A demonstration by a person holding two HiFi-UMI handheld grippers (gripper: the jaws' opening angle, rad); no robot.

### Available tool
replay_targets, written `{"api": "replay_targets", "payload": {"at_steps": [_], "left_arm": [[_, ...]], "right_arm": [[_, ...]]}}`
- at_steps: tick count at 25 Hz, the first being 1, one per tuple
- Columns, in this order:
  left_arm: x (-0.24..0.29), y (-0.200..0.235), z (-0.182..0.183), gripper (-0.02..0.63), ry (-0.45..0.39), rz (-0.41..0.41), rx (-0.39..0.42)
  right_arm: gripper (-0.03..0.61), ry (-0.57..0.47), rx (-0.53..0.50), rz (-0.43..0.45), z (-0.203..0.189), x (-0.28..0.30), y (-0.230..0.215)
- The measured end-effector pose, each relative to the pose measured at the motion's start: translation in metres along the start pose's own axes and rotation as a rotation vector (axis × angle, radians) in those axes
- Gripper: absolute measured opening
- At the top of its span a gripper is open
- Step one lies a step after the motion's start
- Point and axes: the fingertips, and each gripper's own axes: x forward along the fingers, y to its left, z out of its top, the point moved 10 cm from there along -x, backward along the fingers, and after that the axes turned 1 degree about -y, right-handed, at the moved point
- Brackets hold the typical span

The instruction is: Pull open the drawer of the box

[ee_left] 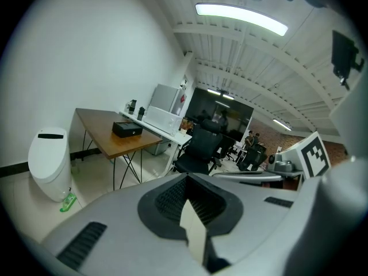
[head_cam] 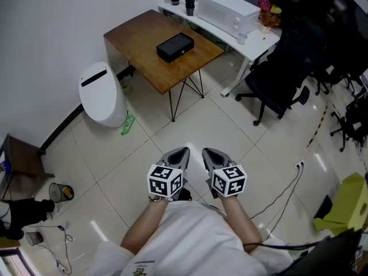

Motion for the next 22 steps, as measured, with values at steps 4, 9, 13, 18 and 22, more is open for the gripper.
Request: {"api": "replay_targets", "payload": {"at_steps": [4,9,13,18,22], "left_arm": [[0.006,0.027,0.017,0.0,0.009,-0.008,0.004],[0.014,0.058,0.03,0.0,0.013,-0.014,0.008],[0.02,0.079,0.035,0.0,0.028,-0.023,0.006],[0.032,0.095,0.039,0.0,0.032,-0.033,-0.007],[0.038,0.103,0.042,0.0,0.047,-0.029,-0.003]], "right_arm": [[-0.012,-0.008,-0.005,-0.01,0.015,0.028,0.006],[-0.012,-0.011,0.012,-0.029,0.023,0.054,0.007],[-0.012,-0.002,0.021,-0.047,0.025,0.07,0.009],[-0.012,0.012,0.037,-0.056,0.027,0.083,0.003],[-0.012,0.01,0.037,-0.059,0.033,0.09,0.002]]}}
